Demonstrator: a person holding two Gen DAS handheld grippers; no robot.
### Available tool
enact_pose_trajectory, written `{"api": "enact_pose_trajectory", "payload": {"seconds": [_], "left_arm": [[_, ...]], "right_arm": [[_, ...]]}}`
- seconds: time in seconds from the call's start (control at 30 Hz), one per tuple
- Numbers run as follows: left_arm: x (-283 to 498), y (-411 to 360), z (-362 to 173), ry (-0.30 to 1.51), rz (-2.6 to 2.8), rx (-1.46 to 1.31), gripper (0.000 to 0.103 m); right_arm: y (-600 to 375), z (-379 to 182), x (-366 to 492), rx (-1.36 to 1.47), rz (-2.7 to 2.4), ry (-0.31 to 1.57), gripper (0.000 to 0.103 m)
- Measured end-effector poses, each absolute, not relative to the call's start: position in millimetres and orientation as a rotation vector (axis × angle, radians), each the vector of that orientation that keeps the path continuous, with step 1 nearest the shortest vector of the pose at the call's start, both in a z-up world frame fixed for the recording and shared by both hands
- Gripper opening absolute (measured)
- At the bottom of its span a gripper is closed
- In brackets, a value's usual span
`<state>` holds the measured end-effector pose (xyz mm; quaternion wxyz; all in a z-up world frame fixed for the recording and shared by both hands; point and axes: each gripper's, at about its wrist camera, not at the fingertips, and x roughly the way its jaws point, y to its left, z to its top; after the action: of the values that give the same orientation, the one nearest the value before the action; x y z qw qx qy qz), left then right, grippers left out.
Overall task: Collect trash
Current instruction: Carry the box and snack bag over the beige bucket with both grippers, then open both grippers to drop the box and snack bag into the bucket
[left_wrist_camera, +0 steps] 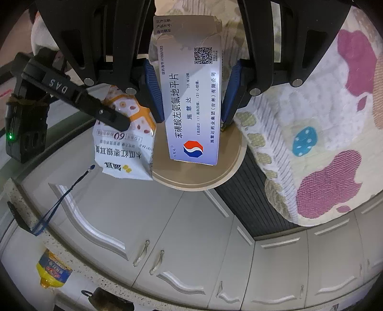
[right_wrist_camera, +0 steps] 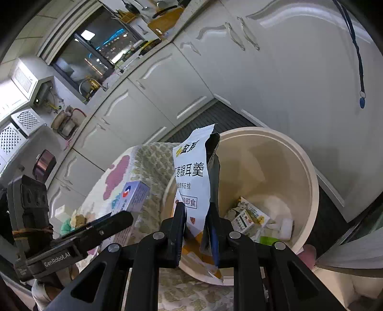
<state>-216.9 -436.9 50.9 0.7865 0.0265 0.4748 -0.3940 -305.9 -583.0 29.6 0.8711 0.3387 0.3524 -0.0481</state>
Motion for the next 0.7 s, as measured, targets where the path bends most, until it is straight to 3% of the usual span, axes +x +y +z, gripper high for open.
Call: {"api": "enact_pose_trajectory", "payload": {"seconds": [0.3, 0.37, 0.43, 0.7], "left_arm": [[-203, -454, 43, 1.04, -0.866, 0.024, 0.047], [-199, -455, 41, 1.047, -0.876, 0.003, 0.048], [-197, -454, 39, 1.051, -0.881, -0.018, 0.049], [-200, -446, 37, 1.05, -0.872, -0.022, 0.06]], "right_arm": [[-593, 9, -295, 0.692, -0.147, 0.794, 0.018], [-596, 7, -293, 0.696, -0.159, 0.807, 0.024], [-598, 5, -294, 0.701, -0.175, 0.812, 0.045], [-596, 7, -303, 0.691, -0.174, 0.823, 0.047]]}}
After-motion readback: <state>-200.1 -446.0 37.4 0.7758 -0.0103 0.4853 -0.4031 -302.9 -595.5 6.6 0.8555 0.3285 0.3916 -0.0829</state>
